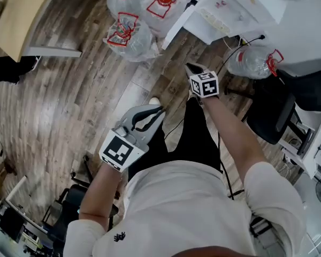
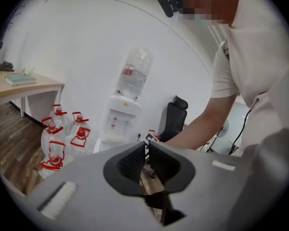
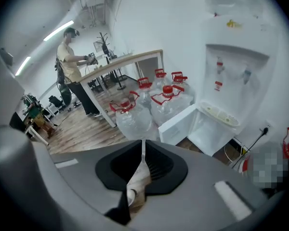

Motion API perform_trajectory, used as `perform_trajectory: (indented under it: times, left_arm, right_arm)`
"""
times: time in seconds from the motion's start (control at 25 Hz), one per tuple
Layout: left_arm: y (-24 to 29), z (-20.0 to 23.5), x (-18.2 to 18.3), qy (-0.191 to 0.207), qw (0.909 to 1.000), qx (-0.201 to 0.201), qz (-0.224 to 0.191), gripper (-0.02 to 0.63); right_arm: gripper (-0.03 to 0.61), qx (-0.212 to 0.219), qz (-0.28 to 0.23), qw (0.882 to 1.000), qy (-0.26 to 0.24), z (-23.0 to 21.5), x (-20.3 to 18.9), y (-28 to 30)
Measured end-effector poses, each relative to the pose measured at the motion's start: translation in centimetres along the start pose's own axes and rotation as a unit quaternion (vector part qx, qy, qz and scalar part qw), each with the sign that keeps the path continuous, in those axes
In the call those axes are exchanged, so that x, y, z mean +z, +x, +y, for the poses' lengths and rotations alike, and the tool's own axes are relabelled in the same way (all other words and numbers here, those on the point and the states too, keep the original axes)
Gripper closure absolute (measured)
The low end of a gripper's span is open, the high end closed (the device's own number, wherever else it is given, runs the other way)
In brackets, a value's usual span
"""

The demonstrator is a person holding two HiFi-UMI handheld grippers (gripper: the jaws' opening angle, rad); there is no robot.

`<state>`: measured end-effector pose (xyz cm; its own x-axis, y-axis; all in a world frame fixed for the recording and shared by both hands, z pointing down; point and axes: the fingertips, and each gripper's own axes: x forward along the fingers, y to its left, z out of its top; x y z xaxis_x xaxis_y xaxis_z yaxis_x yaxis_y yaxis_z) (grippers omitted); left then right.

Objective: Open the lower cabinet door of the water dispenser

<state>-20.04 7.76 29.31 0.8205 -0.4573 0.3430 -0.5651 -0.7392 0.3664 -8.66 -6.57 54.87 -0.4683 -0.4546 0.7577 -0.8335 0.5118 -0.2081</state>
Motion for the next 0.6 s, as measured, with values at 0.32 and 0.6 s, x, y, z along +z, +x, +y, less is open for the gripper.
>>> perform_trajectory:
  times: [0.32, 0.6]
  left_arm:
    - [-1.0, -5.8, 2.8, 0.085, 0.9947, -0.046, 0.034, 0.557]
    - [-0.5, -9.2, 5.2, 0.125, 0.9876, -0.077, 0.055, 0.557]
  right_arm:
    - [0.577, -0.010, -0.066, 0.998, 0.003, 5.3, 0.2, -20.1]
    - [0.578, -0.024, -0.112, 0.993, 0.015, 8.8, 0.0, -32.5]
